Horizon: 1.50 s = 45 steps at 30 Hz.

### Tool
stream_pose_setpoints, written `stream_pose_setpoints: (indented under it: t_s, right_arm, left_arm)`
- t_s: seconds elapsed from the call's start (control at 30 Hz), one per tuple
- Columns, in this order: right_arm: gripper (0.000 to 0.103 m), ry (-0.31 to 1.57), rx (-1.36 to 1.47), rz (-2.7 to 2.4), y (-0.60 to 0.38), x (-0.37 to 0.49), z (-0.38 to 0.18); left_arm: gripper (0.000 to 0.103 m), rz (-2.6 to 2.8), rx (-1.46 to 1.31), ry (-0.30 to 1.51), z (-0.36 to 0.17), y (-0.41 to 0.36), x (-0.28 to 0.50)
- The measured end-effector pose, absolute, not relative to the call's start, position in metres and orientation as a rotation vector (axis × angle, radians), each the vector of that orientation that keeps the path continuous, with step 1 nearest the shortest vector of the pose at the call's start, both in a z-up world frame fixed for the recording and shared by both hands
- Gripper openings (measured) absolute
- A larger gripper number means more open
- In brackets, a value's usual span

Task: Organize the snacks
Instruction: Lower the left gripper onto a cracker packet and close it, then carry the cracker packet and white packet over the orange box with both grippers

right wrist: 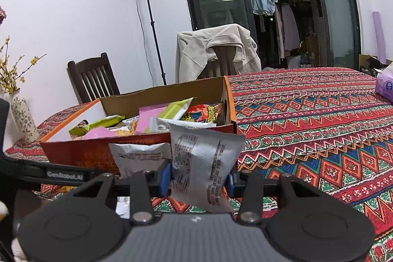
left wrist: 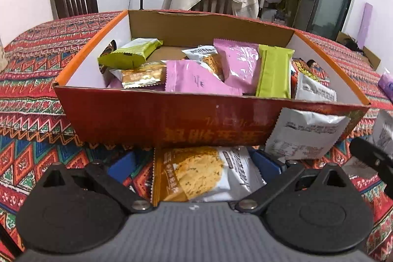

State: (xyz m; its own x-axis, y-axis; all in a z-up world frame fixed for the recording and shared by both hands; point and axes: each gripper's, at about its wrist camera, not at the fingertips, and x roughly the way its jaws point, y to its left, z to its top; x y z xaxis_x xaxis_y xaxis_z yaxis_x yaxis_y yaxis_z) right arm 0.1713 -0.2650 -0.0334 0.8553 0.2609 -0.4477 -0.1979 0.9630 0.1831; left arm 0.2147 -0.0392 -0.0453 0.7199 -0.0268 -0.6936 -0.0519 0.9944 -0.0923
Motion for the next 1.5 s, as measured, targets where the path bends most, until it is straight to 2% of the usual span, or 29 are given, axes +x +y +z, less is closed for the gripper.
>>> stream_pose_setpoints:
  t_s: [0.33,0.53,1.5]
  right_arm:
    - [0.042,0.483,0.137,0.239,-0.265,0.172,-0.035]
    - [0.042,0.486,0.137,0.237,-0.265,0.172,-0.035]
    - [0.042,0.372,0.084,0.287,-0.251,0.152,-0.011]
  left_arm:
    - [0.074,0.019,-0.091,0.730,-0.041,-0.040,0.205]
    - [0.067,0.012,-0.101,0.715,-0.037,-0.036,0.199]
    - [0.067,-0.008,-0.115,0.507,0.017,-0.014,0.139]
